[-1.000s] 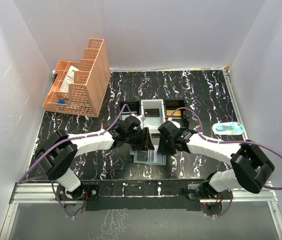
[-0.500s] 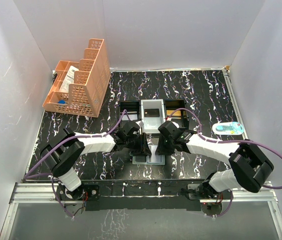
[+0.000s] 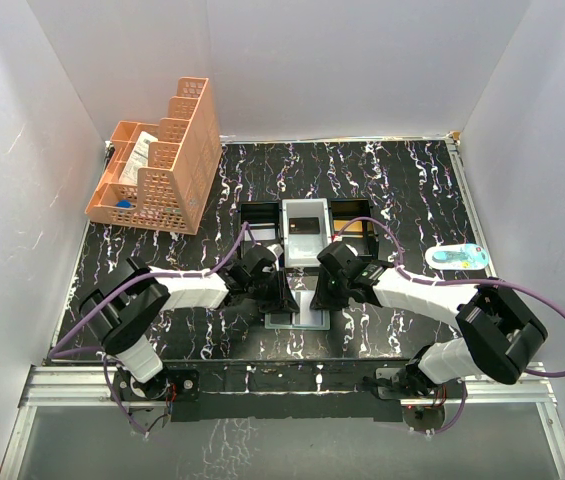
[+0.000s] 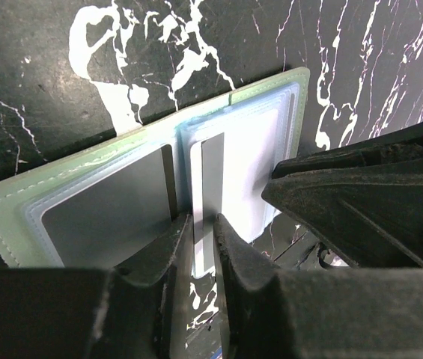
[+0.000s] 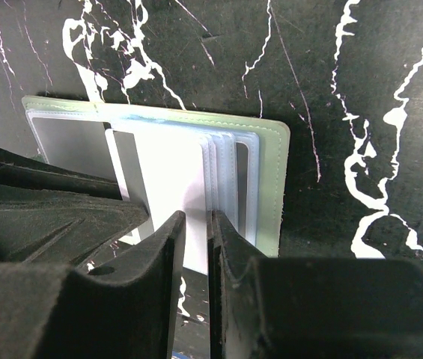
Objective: Take the credit cards out of the card holder
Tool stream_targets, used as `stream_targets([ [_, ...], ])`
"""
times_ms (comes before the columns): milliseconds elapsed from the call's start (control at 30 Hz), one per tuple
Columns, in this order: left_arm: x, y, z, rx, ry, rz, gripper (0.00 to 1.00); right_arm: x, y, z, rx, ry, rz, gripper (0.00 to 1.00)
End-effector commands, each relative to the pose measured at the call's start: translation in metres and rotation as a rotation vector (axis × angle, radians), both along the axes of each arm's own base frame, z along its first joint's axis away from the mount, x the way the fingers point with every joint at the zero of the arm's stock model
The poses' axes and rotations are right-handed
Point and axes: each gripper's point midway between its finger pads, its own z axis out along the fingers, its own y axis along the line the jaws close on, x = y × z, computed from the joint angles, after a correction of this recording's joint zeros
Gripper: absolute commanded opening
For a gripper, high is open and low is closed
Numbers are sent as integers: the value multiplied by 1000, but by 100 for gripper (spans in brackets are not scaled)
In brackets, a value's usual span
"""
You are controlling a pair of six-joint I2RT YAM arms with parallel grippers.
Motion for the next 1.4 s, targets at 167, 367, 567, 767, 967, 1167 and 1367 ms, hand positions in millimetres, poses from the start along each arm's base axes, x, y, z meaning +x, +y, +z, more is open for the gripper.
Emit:
stream_targets([
  [167, -4, 3, 8, -24, -15, 2, 2, 3, 0, -8, -20, 11, -6, 17],
  [367, -5, 4, 8, -27, -9, 11, 0, 2, -3, -13, -41, 21, -14, 17],
  [567, -5, 9, 11, -36, -11, 16, 0, 0, -6, -20, -62, 34, -7, 16],
  [767, -4, 16, 16, -56, -12, -6, 0, 0, -7, -23, -72, 36, -3, 12],
  [967, -7, 22, 16, -65, -2, -10, 0, -1, -8, -27, -82, 42, 3, 11],
  [1167, -4, 29, 20, -131, 9, 17, 0, -1, -6, -28, -78, 47, 8, 11],
  [1367, -1, 29, 23, -169, 25, 46, 0, -1, -4, -26, -68, 46, 13, 11],
])
